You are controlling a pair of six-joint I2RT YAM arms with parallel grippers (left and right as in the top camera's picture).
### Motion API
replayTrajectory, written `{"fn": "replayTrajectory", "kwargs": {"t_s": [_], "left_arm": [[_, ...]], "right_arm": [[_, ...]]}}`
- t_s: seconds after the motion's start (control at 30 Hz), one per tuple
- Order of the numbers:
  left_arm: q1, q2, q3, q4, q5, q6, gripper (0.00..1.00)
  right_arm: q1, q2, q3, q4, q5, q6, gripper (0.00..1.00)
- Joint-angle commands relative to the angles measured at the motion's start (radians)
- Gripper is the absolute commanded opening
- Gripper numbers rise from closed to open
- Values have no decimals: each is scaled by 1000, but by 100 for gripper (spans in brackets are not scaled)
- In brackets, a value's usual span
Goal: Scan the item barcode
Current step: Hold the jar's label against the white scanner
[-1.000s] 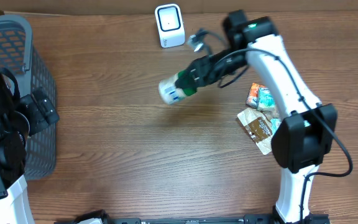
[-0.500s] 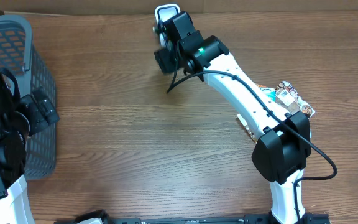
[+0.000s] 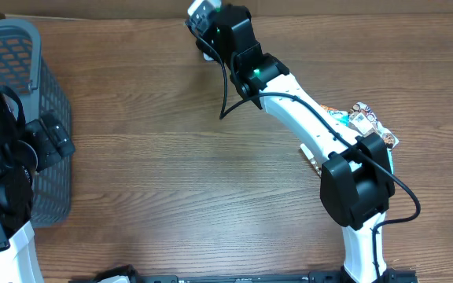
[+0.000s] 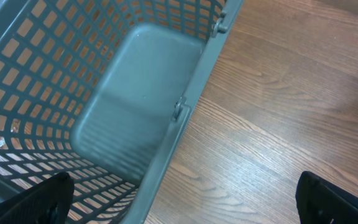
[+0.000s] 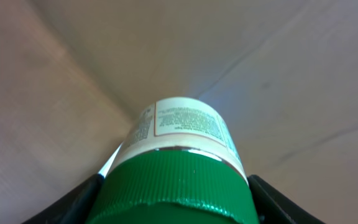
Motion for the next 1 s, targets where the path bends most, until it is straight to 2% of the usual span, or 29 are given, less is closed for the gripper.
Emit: {"fn": "replayTrajectory", "kwargs": {"t_s": [0.0, 0.1, 0.23, 0.3, 0.43, 0.97], "left_arm": [[4, -2, 19, 1, -10, -21, 100], [4, -2, 19, 1, -10, -21, 100], [4, -2, 19, 1, -10, -21, 100], [4, -2, 19, 1, -10, -21, 100], [4, -2, 19, 1, -10, -21, 100], [5, -2, 19, 1, -10, -21, 100]], "right_arm": [[-19, 47, 8, 122, 55, -129, 45], [-34, 101, 8, 247, 55, -185, 52], [-51, 184, 8, 381, 55, -299, 52], [-55, 225, 8, 438, 60, -355, 47], [-55, 271, 8, 497, 48, -426, 51], [-72, 306, 8, 544, 10, -429, 52]]}}
